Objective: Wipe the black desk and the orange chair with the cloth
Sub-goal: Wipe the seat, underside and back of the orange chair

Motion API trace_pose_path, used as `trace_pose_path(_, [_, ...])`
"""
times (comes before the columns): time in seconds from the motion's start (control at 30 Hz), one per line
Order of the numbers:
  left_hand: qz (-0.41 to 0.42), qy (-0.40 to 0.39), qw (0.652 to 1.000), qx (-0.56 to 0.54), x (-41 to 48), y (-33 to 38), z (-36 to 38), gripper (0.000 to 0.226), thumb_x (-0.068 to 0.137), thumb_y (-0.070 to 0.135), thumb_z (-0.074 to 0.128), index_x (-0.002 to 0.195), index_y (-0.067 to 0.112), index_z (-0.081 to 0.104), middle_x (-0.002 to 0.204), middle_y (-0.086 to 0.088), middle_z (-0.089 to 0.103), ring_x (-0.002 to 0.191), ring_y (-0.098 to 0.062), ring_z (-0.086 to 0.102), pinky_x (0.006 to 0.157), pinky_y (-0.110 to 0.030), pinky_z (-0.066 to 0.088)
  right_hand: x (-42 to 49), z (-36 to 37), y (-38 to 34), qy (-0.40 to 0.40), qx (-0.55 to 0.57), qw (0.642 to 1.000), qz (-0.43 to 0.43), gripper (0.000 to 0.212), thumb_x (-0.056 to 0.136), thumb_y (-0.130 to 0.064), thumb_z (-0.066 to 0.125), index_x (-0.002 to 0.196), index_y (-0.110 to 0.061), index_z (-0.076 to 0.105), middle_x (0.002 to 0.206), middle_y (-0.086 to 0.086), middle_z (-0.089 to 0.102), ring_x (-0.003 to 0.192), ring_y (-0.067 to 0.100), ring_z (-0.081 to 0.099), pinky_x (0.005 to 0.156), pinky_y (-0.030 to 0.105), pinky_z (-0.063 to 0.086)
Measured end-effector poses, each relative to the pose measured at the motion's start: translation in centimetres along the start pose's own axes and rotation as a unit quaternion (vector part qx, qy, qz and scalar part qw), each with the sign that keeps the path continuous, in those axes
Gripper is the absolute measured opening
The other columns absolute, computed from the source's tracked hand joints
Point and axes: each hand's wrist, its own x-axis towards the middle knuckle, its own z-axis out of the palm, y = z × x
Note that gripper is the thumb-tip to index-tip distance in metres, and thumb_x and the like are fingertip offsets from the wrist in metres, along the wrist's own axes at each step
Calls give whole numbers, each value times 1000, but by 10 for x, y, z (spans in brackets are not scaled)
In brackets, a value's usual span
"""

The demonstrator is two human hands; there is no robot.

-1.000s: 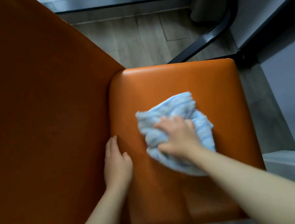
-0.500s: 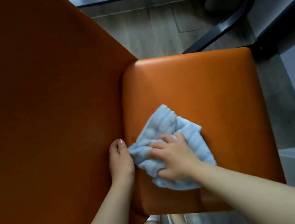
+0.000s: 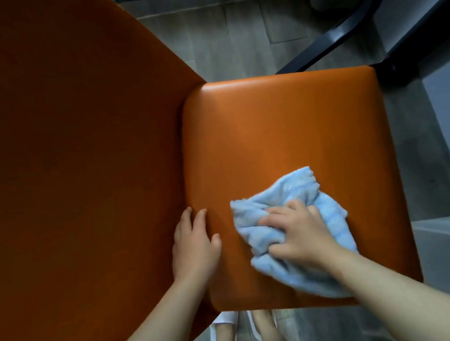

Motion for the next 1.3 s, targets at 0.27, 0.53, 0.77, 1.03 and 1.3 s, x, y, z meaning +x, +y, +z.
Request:
trace_pose_path(0.27, [7, -4, 999, 49, -4, -1, 4, 58, 93, 31, 51, 146, 25, 27, 157, 0, 12, 143, -24, 13, 113, -43, 23, 64, -65, 69, 172, 52, 944, 276, 46, 77, -39, 54, 123, -38, 50, 144, -10, 40, 130, 28, 29, 100, 48, 25])
trace_pose_path(0.53, [0, 24, 996, 82, -10, 1, 11, 60, 93, 31, 51, 146, 28, 24, 156, 1, 16, 144, -23, 10, 114, -44, 19, -67, 34, 0, 116, 13, 990, 79, 48, 52, -46, 45, 90, -30, 70, 110, -1, 68, 83, 31, 64, 63, 40, 47])
trace_pose_path(0.77, [72, -10, 987, 142, -19, 7, 21, 67, 93, 35, 50, 148, 35, 12, 158, 3, 13, 145, -21, 5, 115, -39, 17, -26, -22, 63, 297, 98, 900, 303, 57, 66, -44, 39, 107, -14, 64, 111, 14, 58, 105, 37, 50, 89, 42, 37])
trace_pose_path(1.03, [83, -34, 982, 168, -33, 1, 26, 66, 93, 35, 49, 148, 35, 13, 159, 4, 7, 146, -20, 0, 116, -36, 14, -78, 36, -7, 134, 26, 970, 201, 50, 62, -44, 45, 100, -23, 70, 107, 4, 67, 87, 34, 61, 65, 43, 47])
trace_pose_path(1.3, [92, -24, 981, 169, -35, -2, 31, 65, 92, 33, 50, 148, 35, 16, 159, 3, 5, 146, -21, -1, 116, -38, 12, -8, -22, 63, 253, 77, 902, 342, 44, 77, -36, 51, 120, -30, 53, 127, 2, 52, 112, 35, 47, 94, 51, 39])
